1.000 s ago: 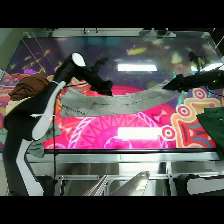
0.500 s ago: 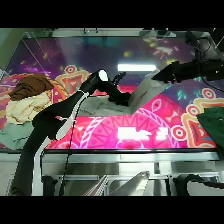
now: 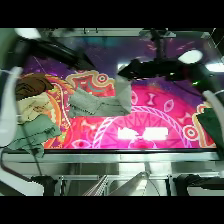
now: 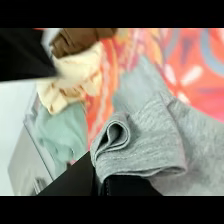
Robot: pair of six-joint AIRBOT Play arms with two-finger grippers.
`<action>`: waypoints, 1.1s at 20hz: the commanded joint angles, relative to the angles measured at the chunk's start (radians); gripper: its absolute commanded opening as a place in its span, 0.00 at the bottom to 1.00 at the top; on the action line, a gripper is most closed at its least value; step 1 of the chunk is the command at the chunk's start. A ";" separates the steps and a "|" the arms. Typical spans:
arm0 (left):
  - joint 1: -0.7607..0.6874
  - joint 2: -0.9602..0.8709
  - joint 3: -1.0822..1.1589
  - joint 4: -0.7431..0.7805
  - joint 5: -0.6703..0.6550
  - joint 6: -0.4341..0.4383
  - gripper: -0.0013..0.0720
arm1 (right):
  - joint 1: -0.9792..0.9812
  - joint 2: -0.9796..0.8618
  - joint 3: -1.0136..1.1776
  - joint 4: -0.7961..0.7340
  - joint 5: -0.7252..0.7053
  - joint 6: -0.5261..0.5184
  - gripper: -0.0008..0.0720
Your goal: Fold the shirts.
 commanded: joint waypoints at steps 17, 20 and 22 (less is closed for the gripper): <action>0.439 0.497 -0.519 -0.021 0.037 0.197 0.04 | 0.122 -0.312 0.390 -0.290 0.246 0.278 0.03; 0.439 0.497 -0.519 -0.022 0.037 0.197 0.04 | -0.024 -0.241 0.358 -0.311 0.451 0.276 0.03; 0.439 0.499 -0.519 -0.021 0.023 0.197 0.04 | -0.093 -0.158 0.215 -0.311 0.389 0.249 0.04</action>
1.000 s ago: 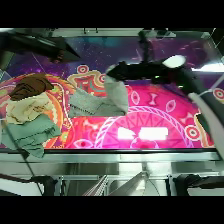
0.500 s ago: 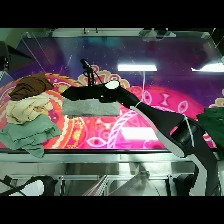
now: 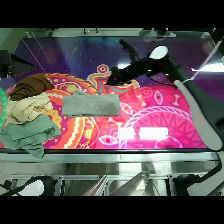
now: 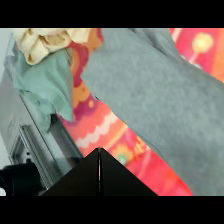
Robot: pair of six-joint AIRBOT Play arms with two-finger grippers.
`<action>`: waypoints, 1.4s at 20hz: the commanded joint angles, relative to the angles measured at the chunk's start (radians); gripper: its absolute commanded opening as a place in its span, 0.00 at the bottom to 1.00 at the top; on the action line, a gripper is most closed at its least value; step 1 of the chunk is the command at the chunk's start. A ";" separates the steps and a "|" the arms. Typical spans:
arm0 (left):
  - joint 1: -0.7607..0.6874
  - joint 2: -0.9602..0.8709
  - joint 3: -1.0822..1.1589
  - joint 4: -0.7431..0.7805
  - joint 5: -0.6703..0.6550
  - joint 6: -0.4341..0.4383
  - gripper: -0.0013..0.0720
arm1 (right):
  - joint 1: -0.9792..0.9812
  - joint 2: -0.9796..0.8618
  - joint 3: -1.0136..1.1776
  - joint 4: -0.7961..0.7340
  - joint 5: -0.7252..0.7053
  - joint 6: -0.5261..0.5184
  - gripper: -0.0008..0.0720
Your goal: Fold the shirts.
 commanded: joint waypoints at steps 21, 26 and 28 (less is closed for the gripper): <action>0.000 0.056 -0.003 0.001 -0.049 0.029 0.04 | 0.056 -0.144 -0.320 0.225 -0.393 -0.115 0.61; 0.000 0.057 -0.003 0.001 -0.053 0.028 0.04 | 0.063 -0.142 -0.315 0.398 -0.391 -0.217 0.03; 0.000 0.056 -0.003 0.001 -0.068 0.028 0.04 | 0.056 -0.129 -0.307 0.397 -0.386 -0.213 0.03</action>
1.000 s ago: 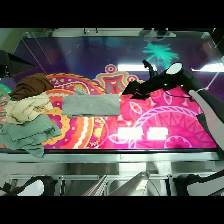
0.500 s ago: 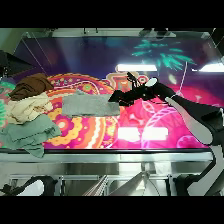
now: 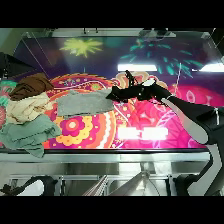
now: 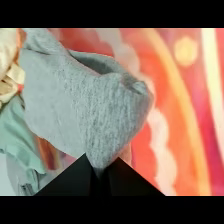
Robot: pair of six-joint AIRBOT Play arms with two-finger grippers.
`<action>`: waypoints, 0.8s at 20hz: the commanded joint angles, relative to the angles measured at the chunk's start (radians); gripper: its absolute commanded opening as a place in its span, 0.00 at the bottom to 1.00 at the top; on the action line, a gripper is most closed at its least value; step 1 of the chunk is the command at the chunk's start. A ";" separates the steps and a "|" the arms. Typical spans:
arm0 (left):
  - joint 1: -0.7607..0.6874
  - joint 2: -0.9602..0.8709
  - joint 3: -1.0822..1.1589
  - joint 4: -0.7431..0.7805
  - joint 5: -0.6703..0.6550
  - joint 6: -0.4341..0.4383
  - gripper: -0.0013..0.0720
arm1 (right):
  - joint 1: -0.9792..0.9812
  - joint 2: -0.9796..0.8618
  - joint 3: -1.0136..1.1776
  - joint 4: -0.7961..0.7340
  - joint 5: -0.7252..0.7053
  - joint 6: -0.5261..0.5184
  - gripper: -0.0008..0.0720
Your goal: Fold the shirts.
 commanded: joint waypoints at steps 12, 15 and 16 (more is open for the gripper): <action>0.000 0.001 0.001 0.000 -0.022 0.000 0.04 | -0.791 0.553 0.021 -0.214 0.085 0.240 0.03; 0.000 0.001 0.001 0.000 -0.023 -0.011 0.04 | -1.025 0.580 0.073 -0.317 0.145 0.360 0.03; 0.000 0.001 0.001 0.000 -0.022 -0.011 0.04 | -1.087 0.580 0.091 -0.364 0.176 0.395 0.03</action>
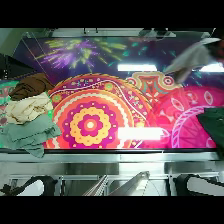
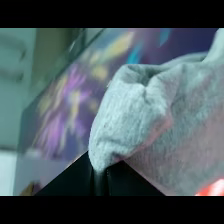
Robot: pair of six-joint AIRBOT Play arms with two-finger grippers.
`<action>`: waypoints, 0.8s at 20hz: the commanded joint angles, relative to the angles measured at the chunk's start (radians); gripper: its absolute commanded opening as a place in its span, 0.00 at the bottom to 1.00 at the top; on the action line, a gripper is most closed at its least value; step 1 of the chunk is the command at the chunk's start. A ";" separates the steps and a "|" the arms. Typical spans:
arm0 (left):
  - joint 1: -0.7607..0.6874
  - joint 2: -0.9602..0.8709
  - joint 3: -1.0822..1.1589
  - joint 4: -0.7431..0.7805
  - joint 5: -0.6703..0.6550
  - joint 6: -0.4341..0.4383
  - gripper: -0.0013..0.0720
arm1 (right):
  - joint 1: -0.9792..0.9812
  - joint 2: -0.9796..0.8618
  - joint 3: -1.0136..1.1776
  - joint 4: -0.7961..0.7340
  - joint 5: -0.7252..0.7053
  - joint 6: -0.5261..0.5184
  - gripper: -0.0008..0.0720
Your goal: Fold the shirts.
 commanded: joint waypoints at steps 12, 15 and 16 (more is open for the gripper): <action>0.000 0.000 0.000 0.000 0.000 -0.037 0.04 | -0.518 0.035 0.127 -0.234 0.237 0.129 0.03; 0.000 0.000 0.000 0.000 0.000 -0.037 0.04 | -0.518 0.038 0.137 -0.386 0.327 0.183 0.03; 0.000 0.000 0.000 0.000 0.000 -0.037 0.04 | -0.517 0.038 0.136 -0.506 0.376 0.225 0.03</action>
